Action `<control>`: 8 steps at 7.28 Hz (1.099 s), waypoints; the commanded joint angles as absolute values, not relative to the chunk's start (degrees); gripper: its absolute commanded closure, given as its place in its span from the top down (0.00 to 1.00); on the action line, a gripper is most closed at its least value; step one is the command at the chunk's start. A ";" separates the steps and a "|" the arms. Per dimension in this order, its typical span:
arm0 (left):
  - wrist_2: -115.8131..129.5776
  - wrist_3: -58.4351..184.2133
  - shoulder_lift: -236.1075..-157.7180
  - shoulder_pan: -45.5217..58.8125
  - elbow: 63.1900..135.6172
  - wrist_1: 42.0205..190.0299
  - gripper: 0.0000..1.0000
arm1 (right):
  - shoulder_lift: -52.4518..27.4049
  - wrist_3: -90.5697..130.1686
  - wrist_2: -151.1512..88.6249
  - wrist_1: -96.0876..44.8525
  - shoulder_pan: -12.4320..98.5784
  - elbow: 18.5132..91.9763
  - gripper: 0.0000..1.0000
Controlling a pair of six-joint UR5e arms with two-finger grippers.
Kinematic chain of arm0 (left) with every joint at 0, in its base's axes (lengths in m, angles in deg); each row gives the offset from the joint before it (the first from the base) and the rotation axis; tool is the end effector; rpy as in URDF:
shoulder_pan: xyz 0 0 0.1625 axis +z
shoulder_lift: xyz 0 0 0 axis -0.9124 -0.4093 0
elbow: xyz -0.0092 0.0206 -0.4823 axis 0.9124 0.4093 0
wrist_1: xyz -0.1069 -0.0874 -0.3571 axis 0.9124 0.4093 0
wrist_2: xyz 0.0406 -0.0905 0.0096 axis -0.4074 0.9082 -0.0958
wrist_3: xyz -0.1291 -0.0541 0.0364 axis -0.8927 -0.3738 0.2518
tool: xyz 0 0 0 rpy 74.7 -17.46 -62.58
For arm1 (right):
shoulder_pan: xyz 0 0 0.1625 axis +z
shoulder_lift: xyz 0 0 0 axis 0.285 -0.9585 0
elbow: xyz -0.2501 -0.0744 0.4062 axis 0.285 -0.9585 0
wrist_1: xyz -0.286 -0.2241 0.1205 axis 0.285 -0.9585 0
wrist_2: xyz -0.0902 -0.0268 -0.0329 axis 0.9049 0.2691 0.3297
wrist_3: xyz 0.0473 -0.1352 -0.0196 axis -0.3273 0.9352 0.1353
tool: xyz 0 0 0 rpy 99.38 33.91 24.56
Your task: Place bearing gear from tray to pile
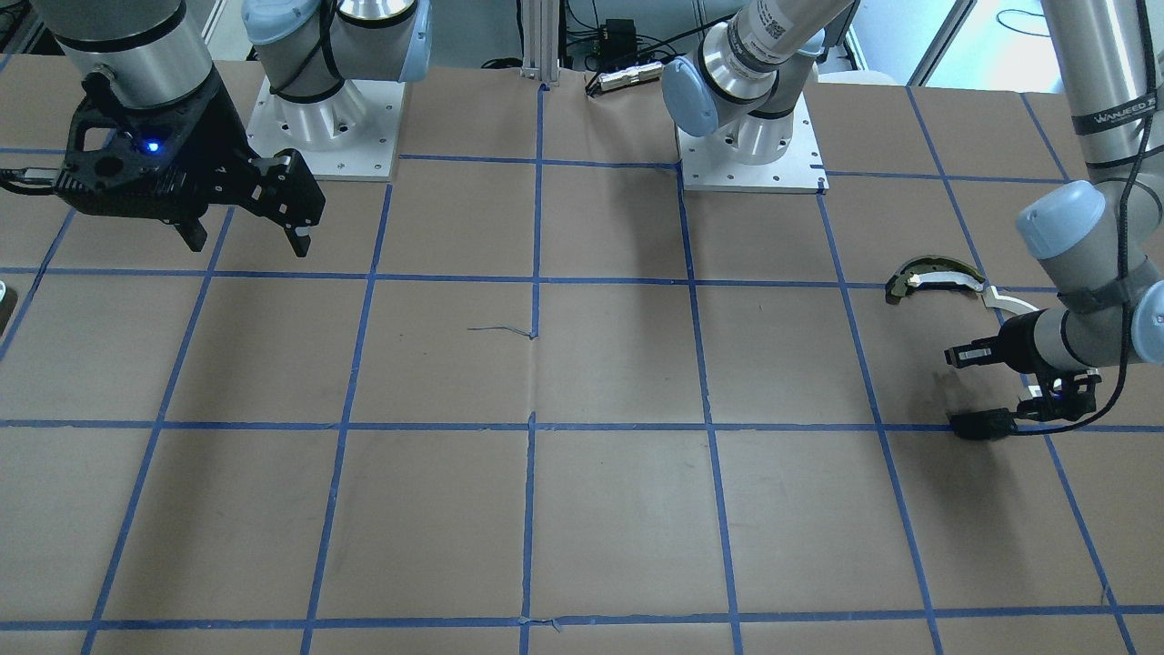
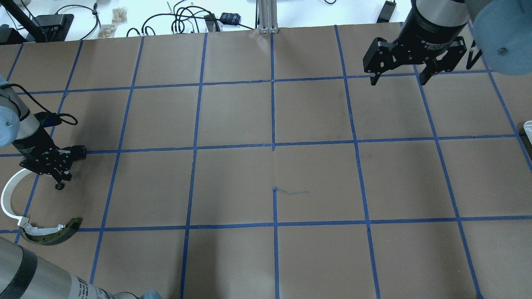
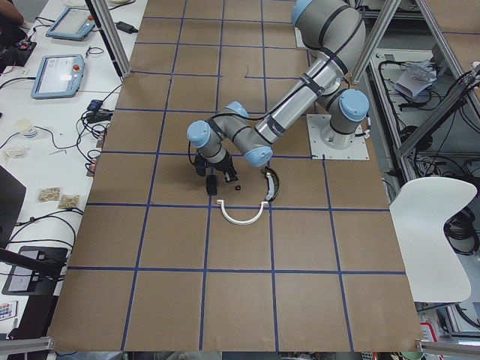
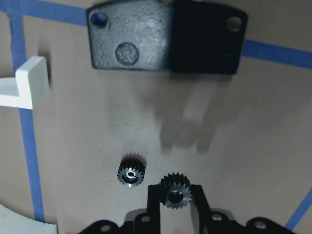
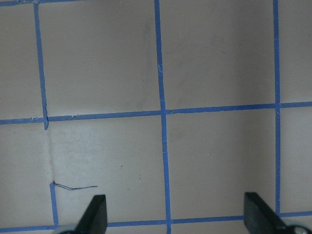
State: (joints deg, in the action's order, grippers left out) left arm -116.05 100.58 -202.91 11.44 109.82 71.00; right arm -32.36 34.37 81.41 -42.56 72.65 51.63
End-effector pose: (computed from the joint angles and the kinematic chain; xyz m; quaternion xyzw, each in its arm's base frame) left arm 0.2325 -0.5046 0.2163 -0.0925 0.9783 0.1854 0.0083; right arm 0.1276 -0.4733 0.5103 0.0236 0.9991 -0.0352 0.0034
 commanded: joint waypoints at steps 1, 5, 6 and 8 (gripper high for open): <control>-116.16 100.65 -203.42 11.44 109.77 70.85 0.00 | -32.36 34.37 81.41 -42.56 72.65 51.63 1.00; -117.39 100.65 -203.69 11.44 109.68 70.67 0.00 | -32.45 34.28 81.49 -42.56 72.65 51.63 1.00; -117.31 100.65 -203.69 11.44 109.68 70.67 0.06 | -32.45 34.28 81.50 -42.56 72.65 51.63 1.00; -117.40 100.73 -203.69 11.44 109.77 70.67 0.59 | -32.45 34.28 81.50 -42.56 72.39 51.63 1.00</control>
State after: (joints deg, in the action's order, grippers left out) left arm -117.37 100.67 -203.68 11.44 109.71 70.67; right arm -32.45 34.28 81.49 -42.56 72.59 51.63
